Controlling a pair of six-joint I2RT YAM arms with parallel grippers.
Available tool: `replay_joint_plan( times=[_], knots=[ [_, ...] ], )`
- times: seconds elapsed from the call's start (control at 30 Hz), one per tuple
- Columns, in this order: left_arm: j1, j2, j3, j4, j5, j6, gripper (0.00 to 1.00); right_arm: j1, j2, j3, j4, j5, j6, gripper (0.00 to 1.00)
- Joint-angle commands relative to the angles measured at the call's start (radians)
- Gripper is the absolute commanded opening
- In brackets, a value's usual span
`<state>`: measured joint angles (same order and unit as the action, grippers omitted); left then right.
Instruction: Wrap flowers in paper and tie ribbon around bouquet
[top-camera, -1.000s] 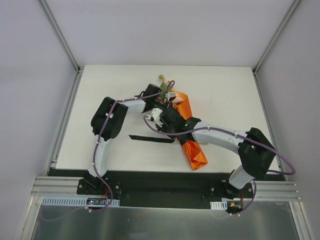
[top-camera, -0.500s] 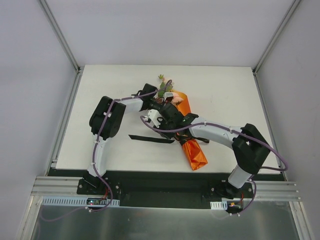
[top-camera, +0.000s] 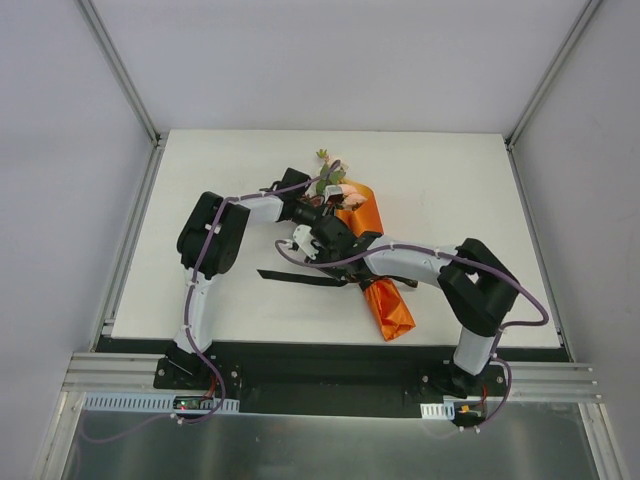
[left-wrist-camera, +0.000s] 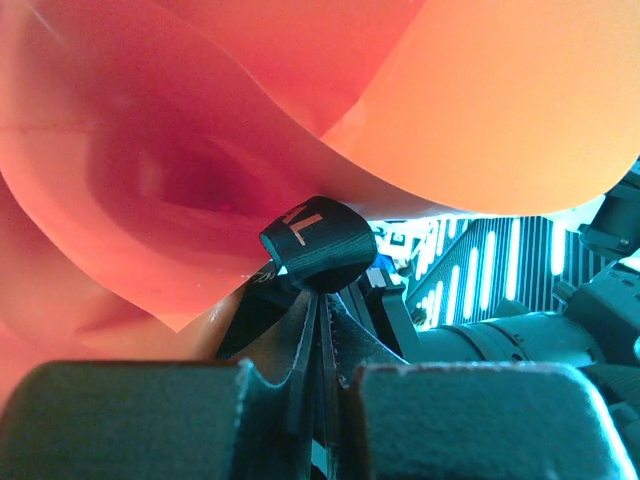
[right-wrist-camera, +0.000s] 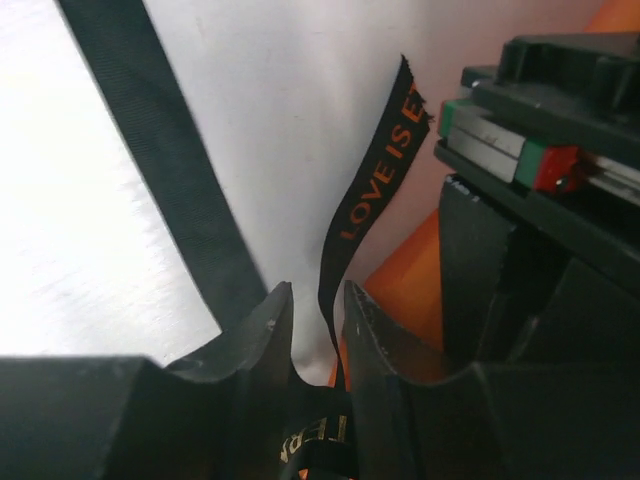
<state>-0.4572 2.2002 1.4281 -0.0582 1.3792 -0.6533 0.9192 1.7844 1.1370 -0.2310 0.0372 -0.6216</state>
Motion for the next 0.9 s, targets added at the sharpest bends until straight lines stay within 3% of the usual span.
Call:
replay_joint_plan(
  times=[0.0, 0.6, 0.87],
  knots=[
    [-0.001, -0.037, -0.021, -0.014, 0.037, 0.035, 0.0, 0.02, 0.017, 0.001, 0.077, 0.171, -0.026, 0.29],
    [-0.005, -0.068, -0.063, -0.014, 0.034, 0.055, 0.0, 0.055, 0.087, 0.017, 0.079, 0.213, -0.093, 0.22],
    [-0.003, -0.082, -0.072, -0.015, 0.053, 0.061, 0.0, 0.056, 0.004, -0.032, 0.145, 0.208, -0.09, 0.01]
  ],
)
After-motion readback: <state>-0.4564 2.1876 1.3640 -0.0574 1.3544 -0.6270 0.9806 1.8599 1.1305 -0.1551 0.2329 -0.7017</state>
